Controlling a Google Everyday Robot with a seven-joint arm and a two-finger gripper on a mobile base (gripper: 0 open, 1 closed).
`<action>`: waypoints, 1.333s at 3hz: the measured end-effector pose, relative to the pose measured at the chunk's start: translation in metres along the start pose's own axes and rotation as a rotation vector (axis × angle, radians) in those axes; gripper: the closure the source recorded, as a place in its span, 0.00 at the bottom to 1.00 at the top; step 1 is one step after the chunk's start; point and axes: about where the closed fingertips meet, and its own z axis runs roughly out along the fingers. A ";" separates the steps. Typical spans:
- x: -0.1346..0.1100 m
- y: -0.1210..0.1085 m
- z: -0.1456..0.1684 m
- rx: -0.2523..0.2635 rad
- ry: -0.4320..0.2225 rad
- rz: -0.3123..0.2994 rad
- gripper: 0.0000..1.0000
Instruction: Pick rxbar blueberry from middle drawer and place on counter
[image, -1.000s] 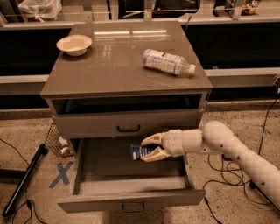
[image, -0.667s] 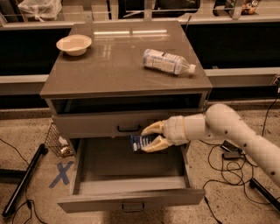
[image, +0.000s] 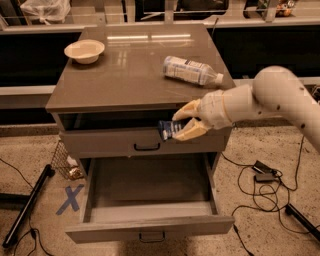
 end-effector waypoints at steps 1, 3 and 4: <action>-0.013 -0.030 -0.018 0.032 0.040 0.021 1.00; -0.036 -0.097 -0.013 0.097 -0.035 0.162 1.00; -0.041 -0.119 0.001 0.141 -0.052 0.272 1.00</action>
Offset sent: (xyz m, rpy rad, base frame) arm 0.0732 -0.0184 0.0901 0.0544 0.0241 -0.1671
